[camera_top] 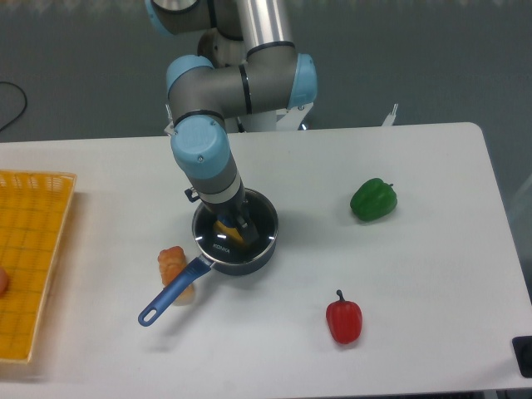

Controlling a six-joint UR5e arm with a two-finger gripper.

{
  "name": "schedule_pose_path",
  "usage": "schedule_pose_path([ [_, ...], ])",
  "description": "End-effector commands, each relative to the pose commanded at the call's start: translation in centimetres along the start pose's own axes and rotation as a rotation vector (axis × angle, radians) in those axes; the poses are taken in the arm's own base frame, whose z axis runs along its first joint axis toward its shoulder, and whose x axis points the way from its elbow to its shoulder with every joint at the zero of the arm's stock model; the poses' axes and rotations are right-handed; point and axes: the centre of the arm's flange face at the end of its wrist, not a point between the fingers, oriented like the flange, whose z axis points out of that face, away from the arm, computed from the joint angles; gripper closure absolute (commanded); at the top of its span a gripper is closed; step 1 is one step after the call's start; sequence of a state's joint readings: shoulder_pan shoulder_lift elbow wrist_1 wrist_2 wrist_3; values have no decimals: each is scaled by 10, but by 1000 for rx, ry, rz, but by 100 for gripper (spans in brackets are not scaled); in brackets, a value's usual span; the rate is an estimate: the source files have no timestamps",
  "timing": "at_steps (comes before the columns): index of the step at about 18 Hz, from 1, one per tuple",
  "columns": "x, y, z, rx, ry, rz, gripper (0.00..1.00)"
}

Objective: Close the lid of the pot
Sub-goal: 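Press the lid down onto the saucepan rim, adjusting its seat, then open the gripper, release the knob and lift away from the saucepan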

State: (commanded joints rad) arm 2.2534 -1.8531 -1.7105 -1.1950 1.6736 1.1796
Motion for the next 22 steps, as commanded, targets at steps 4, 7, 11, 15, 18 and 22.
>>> schedule_pose_path([
  [4, -11, 2, -23, 24, -34, -4, 0],
  [7, -20, 7, -39, 43, -60, -19, 0],
  [11, -39, 27, -57, 47, -89, 43, 0],
  [15, -71, 99, -86, 48, -65, 175, 0],
  [18, -81, 152, -90, 94, -58, 238, 0],
  [22, -80, 207, -96, 103, -33, 317, 0],
])
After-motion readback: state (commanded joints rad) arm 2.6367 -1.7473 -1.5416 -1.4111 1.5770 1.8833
